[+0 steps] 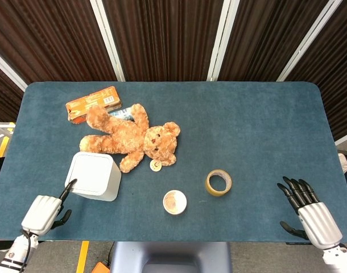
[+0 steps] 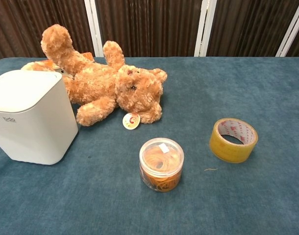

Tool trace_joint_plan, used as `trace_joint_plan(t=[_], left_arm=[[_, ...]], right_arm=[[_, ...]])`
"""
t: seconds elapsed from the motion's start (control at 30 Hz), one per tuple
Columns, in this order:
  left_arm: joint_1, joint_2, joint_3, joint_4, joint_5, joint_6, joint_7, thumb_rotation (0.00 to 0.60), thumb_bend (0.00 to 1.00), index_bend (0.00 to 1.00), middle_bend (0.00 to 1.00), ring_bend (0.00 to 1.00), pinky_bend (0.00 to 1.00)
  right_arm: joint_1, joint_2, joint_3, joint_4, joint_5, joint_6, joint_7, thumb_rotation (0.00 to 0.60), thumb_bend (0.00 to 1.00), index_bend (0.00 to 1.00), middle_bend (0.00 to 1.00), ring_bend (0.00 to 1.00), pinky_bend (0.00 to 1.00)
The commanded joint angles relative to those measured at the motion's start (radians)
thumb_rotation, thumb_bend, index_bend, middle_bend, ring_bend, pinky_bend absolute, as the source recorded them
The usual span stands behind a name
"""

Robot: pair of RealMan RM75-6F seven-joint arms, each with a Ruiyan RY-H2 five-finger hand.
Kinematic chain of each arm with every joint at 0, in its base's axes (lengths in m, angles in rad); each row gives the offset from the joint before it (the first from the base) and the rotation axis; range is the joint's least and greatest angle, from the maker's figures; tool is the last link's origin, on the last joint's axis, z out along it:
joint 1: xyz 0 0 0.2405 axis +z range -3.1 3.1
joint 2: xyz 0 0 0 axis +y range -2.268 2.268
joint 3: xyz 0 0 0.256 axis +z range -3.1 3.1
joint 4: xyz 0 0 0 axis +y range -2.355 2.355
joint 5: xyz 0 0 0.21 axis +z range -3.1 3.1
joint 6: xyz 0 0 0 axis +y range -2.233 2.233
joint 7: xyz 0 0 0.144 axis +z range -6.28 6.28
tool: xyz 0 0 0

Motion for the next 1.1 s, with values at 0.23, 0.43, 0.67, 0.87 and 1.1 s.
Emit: trace_joint_plan(t=[0.23, 0.43, 0.67, 0.87, 1.1], left_arm=[[-0.005, 0.012, 0.017, -0.011, -0.020, -0.018, 0.013, 0.600, 0.43, 0.06, 0.97, 1.00, 1.00], [0.049, -0.042, -0.022, 0.078, 0.168, 0.264, -0.082, 0.600, 0.42, 0.00, 0.82, 0.89, 1.00], [0.127, 0.032, 0.054, 0.069, 0.208, 0.341, -0.116, 0.600, 0.42, 0.00, 0.59, 0.61, 0.78], [0.141, 0.056, 0.066, 0.100, 0.152, 0.314, -0.183, 0.600, 0.42, 0.00, 0.01, 0.00, 0.04], [0.141, 0.054, 0.057, 0.120, 0.151, 0.315, -0.198, 0.600, 0.42, 0.00, 0.00, 0.00, 0.00]], right_arm=[[-0.001, -0.003, -0.001, -0.002, 0.000, -0.002, -0.008, 0.600, 0.28, 0.00, 0.00, 0.00, 0.00], [-0.003, -0.001, -0.001, -0.005, 0.000, 0.002, -0.006, 0.600, 0.28, 0.00, 0.00, 0.00, 0.00], [-0.006, 0.004, -0.005, -0.010, -0.006, 0.005, -0.009, 0.600, 0.28, 0.00, 0.00, 0.00, 0.00], [-0.014, 0.005, -0.006, -0.017, -0.009, 0.015, -0.024, 0.600, 0.28, 0.00, 0.00, 0.00, 0.00], [-0.021, 0.008, -0.009, -0.023, -0.017, 0.025, -0.034, 0.600, 0.28, 0.00, 0.00, 0.00, 0.00]])
